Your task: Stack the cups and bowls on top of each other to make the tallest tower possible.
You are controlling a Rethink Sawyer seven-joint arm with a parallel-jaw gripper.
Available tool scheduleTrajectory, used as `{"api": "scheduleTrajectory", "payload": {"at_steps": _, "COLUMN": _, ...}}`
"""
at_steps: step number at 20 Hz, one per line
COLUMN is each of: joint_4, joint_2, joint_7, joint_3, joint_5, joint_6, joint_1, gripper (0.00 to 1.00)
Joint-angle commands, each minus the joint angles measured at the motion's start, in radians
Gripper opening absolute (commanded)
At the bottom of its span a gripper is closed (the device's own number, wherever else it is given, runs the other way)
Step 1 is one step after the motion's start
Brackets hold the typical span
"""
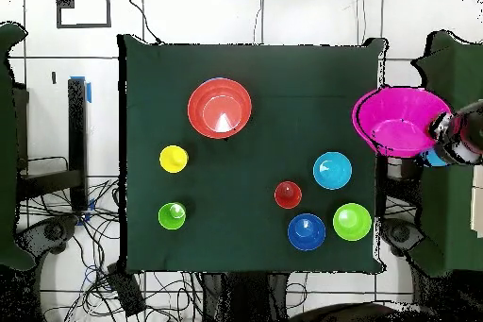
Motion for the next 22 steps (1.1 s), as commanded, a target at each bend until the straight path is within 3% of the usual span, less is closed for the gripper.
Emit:
{"api": "scheduleTrajectory", "payload": {"at_steps": 1, "joint_4": 0.095, "joint_2": -0.037, "joint_7": -0.264, "joint_3": 0.161, "joint_5": -0.090, "joint_6": -0.001, "joint_1": 0.096, "gripper": 0.00}}
{"api": "scheduleTrajectory", "payload": {"at_steps": 15, "joint_4": 0.043, "joint_2": 0.015, "joint_7": 0.142, "joint_3": 0.006, "joint_5": -0.064, "joint_6": 0.021, "joint_1": 0.327, "gripper": 0.00}}
{"api": "scheduleTrajectory", "payload": {"at_steps": 22, "joint_4": 0.083, "joint_2": 0.025, "joint_7": 0.359, "joint_3": -0.078, "joint_5": -0.046, "joint_6": -0.022, "joint_1": 0.452, "gripper": 0.00}}
